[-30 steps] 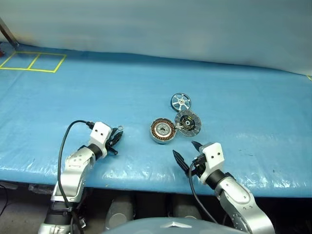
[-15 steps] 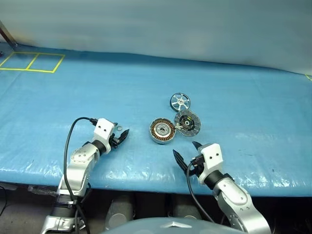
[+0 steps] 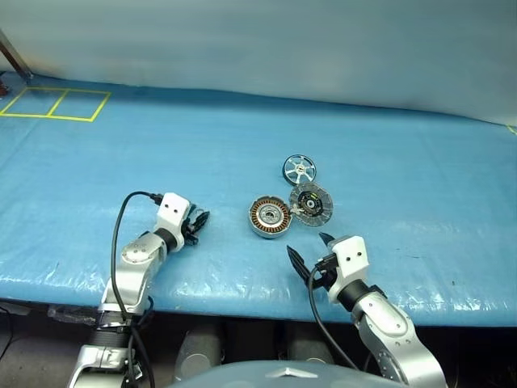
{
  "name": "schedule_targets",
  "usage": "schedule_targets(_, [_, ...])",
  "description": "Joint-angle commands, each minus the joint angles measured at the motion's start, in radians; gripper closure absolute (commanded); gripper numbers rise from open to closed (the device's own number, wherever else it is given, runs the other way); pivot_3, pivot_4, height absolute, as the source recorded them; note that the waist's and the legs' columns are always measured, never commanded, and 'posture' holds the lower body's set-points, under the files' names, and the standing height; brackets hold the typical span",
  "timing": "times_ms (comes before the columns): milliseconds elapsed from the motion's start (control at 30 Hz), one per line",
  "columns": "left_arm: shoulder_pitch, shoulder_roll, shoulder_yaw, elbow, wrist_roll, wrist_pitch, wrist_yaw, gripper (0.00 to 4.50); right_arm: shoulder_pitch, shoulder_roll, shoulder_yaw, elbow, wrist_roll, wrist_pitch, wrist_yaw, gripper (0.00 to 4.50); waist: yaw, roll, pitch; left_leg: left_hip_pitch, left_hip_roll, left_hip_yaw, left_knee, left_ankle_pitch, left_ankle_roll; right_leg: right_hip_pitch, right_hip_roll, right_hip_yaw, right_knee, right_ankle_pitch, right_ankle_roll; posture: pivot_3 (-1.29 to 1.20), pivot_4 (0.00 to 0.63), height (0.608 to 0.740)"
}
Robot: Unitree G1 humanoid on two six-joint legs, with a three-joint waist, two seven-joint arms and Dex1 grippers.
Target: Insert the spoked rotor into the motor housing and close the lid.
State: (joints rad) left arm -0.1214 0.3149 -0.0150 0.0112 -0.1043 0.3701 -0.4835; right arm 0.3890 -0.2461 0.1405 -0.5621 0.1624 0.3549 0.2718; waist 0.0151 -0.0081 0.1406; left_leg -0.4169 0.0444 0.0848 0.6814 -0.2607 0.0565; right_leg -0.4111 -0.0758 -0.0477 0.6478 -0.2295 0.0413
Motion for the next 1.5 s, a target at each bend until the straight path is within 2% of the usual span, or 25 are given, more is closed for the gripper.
schedule_targets(33, [0.019, 0.003, -0.035, 0.011, -0.015, 0.034, -0.038, 3.67, 0.025, 0.008, -0.009, -0.030, 0.013, -0.068, 0.012, 0.00, 0.001, 0.000, 0.000, 0.000, 0.000, 0.000, 0.000, 0.000, 0.000, 0.000, 0.000, 0.000, 0.000, 0.000, -0.001, 0.00, 0.150, 0.740])
schedule_targets(67, [0.024, 0.011, -0.035, -0.001, -0.018, 0.038, -0.046, 3.85, 0.037, 0.010, -0.009, -0.034, 0.023, -0.085, 0.022, 0.00, 0.001, 0.000, 0.000, 0.000, 0.000, 0.000, 0.000, 0.000, 0.000, 0.000, 0.000, 0.000, 0.000, 0.000, -0.001, 0.00, 0.150, 0.740])
schedule_targets(267, [0.029, 0.058, -0.026, -0.087, -0.050, 0.070, -0.096, 3.85, 0.107, 0.008, -0.006, -0.003, 0.045, -0.232, 0.085, 0.00, -0.002, 0.000, 0.000, 0.000, 0.000, 0.000, -0.001, -0.001, 0.001, 0.000, 0.000, 0.000, -0.003, 0.000, -0.001, 0.00, 0.150, 0.740])
schedule_targets(367, [-0.001, 0.064, -0.034, -0.138, -0.071, 0.089, -0.120, 3.85, 0.122, 0.007, -0.009, 0.031, 0.043, -0.271, 0.095, 0.00, -0.002, 0.000, 0.000, -0.001, 0.000, 0.000, -0.001, -0.002, 0.001, 0.000, 0.000, 0.000, -0.003, 0.000, -0.001, 0.00, 0.150, 0.740])
schedule_targets(567, [-0.117, 0.069, -0.123, -0.183, -0.102, 0.122, -0.222, 3.85, 0.114, 0.017, 0.000, 0.108, 0.008, -0.330, 0.083, 0.00, 0.000, -0.001, 0.002, -0.002, 0.000, 0.000, -0.001, -0.001, 0.000, -0.001, -0.001, 0.000, -0.003, 0.001, -0.001, 0.00, 0.150, 0.740])
schedule_targets(933, [-0.394, 0.056, -0.267, -0.004, -0.093, 0.142, -0.401, 3.85, 0.113, 0.037, 0.006, 0.138, -0.034, -0.349, 0.042, 0.00, -0.001, -0.001, 0.002, -0.003, 0.000, 0.001, 0.000, -0.001, 0.001, 0.000, 0.010, 0.005, -0.003, -0.001, 0.002, 0.00, 0.150, 0.740])
schedule_targets(1233, [-0.472, 0.022, -0.386, 0.160, -0.002, 0.006, -0.475, 3.85, 0.126, 0.062, 0.007, 0.146, -0.059, -0.366, 0.007, 0.00, -0.001, -0.001, 0.002, -0.005, 0.001, 0.002, 0.000, -0.001, 0.000, 0.000, 0.013, 0.008, -0.002, 0.000, 0.002, 0.00, 0.150, 0.740])
schedule_targets(1500, [-0.500, -0.002, -0.414, 0.229, 0.060, -0.052, -0.478, 3.85, 0.125, 0.065, 0.001, 0.151, -0.067, -0.372, -0.004, 0.00, -0.001, -0.001, 0.002, -0.007, 0.001, 0.001, 0.001, -0.001, 0.000, -0.001, 0.013, 0.008, -0.002, 0.000, 0.003, 0.00, 0.150, 0.740])
